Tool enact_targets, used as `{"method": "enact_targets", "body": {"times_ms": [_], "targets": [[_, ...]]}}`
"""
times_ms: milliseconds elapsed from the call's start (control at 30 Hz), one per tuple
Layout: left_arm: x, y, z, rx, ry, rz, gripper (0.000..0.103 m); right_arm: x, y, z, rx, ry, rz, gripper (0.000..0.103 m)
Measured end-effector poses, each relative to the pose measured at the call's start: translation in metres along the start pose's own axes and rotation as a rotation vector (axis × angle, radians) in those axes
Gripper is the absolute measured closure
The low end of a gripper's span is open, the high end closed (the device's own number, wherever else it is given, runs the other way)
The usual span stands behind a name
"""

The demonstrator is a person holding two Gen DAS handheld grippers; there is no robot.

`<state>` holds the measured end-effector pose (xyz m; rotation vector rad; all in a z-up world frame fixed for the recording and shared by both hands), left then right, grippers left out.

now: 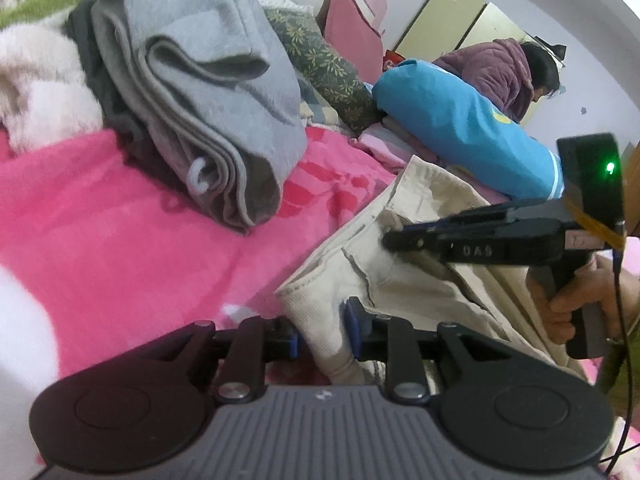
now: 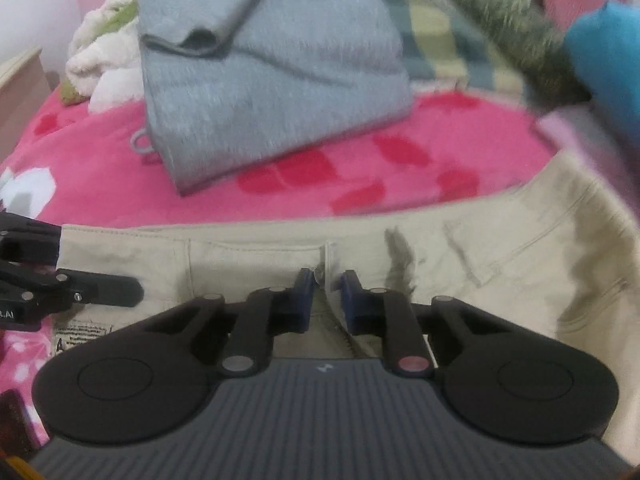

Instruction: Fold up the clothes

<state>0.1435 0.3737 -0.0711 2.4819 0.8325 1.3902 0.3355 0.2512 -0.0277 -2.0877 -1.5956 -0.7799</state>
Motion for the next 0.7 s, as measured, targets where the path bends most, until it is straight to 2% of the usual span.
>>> {"method": "enact_targets", "body": {"times_ms": [100,200,300,400,467,533,567,600,667,700], "targets": [[0.000,-0.001,-0.001,0.013,0.008,-0.001,0.073,0.007,0.003,-0.003,-0.032,0.058,0.017,0.091],[0.000,-0.002,0.000,0.019,0.004,-0.003,0.073,0.008,0.007,0.008,-0.039,0.061,0.024,0.092],[0.000,-0.003,0.001,0.025,-0.001,-0.005,0.073,0.005,0.013,0.027,-0.040,0.086,0.056,0.098],[-0.001,-0.003,0.002,0.028,-0.002,-0.003,0.073,0.003,0.019,0.043,-0.051,0.122,0.098,0.097],[-0.001,-0.003,0.002,0.025,-0.003,-0.006,0.073,0.005,0.020,0.035,-0.049,0.149,0.108,0.096],[-0.001,-0.004,0.002,0.021,-0.004,-0.012,0.073,0.006,0.024,0.012,-0.042,0.192,0.123,0.092],[-0.001,-0.005,0.002,0.019,-0.005,-0.014,0.073,0.004,0.025,-0.002,-0.043,0.220,0.119,0.082],[-0.001,-0.005,0.002,0.018,-0.005,-0.015,0.073,0.002,0.027,-0.016,-0.044,0.249,0.116,0.064],[-0.001,-0.006,0.002,0.017,-0.005,-0.015,0.073,-0.005,0.022,-0.030,-0.095,0.246,0.057,0.053],[-0.001,-0.006,0.002,0.018,-0.005,-0.014,0.073,-0.009,0.021,-0.032,-0.120,0.221,0.023,0.053]]}}
Point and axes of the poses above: each gripper's, at about its wrist camera, not at the fingertips, and z roughly the way its jaws point, y to its right, x to its top, the point moved 1 cm from there along z, roughly the way its jaws point, and after that the axes turned 6 degrees about x, right-handed, at the moved point
